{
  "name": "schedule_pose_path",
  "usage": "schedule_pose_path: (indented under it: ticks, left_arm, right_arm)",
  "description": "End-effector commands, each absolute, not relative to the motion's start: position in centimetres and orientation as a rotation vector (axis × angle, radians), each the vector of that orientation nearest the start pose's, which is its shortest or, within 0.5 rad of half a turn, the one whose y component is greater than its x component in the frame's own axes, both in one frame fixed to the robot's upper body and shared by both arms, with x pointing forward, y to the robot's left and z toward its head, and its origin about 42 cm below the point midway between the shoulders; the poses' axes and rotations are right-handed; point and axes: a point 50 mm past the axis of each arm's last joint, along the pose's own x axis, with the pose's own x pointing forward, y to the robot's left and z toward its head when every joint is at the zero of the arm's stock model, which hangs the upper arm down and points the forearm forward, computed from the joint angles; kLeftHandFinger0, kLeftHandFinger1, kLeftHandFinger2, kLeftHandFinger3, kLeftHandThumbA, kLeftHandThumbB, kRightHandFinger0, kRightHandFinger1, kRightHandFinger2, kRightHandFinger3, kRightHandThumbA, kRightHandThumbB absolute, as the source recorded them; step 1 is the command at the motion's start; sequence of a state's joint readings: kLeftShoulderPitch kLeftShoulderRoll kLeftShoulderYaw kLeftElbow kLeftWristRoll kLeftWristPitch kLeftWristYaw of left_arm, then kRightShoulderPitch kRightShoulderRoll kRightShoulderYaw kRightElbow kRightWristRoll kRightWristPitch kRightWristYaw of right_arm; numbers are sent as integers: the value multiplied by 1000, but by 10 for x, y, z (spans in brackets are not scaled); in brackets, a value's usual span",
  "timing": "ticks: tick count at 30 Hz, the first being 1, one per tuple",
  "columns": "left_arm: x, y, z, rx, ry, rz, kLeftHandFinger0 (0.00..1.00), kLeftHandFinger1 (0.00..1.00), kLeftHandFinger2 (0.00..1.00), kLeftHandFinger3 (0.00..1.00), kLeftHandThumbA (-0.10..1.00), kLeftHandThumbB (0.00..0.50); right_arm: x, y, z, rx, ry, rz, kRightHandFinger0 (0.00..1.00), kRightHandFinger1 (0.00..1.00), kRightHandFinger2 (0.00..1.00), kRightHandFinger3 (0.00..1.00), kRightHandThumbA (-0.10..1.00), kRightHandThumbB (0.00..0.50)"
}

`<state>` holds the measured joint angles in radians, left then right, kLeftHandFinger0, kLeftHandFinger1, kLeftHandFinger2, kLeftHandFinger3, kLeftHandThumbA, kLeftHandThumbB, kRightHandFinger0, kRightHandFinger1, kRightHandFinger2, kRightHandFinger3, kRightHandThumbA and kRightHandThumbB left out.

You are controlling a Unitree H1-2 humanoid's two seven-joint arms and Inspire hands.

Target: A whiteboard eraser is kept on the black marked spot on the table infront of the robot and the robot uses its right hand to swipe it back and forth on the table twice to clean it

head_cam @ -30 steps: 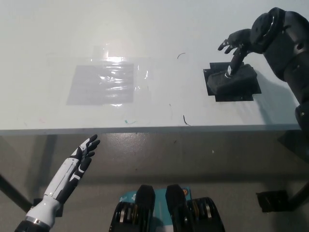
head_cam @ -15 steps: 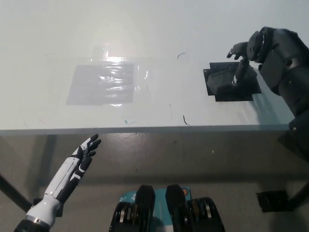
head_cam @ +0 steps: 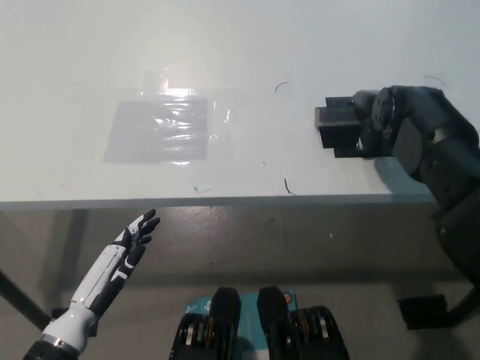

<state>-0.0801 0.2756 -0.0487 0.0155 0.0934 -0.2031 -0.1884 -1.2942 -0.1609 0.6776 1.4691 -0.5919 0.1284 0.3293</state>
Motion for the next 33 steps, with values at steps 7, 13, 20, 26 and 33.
schedule_pose_path:
  ticks: [7, 13, 20, 26, 33]
  left_arm:
    - [312, 275, 147, 410, -278, -290, 1000, 1000, 1000, 1000, 1000, 469]
    - [312, 275, 146, 409, -277, -287, 1000, 1000, 1000, 1000, 1000, 465]
    - [313, 276, 148, 416, -278, -292, 1000, 1000, 1000, 1000, 1000, 467]
    - [315, 277, 149, 415, -274, -298, 1000, 1000, 1000, 1000, 1000, 485]
    - [316, 277, 150, 419, -276, -303, 1000, 1000, 1000, 1000, 997, 500]
  right_arm:
    - [587, -167, 277, -1391, 373, 411, 1000, 1000, 1000, 1000, 610, 500]
    - [592, -166, 292, -1448, 167, 310, 580, 731, 773, 891, 155, 256]
    - [599, -171, 321, -1351, 114, 274, 62, 302, 659, 514, -100, 109]
    - [603, -182, 345, -1273, 124, 278, 278, 714, 945, 732, -100, 138]
    - [604, -190, 350, -1299, 121, 273, 492, 686, 721, 760, -100, 120]
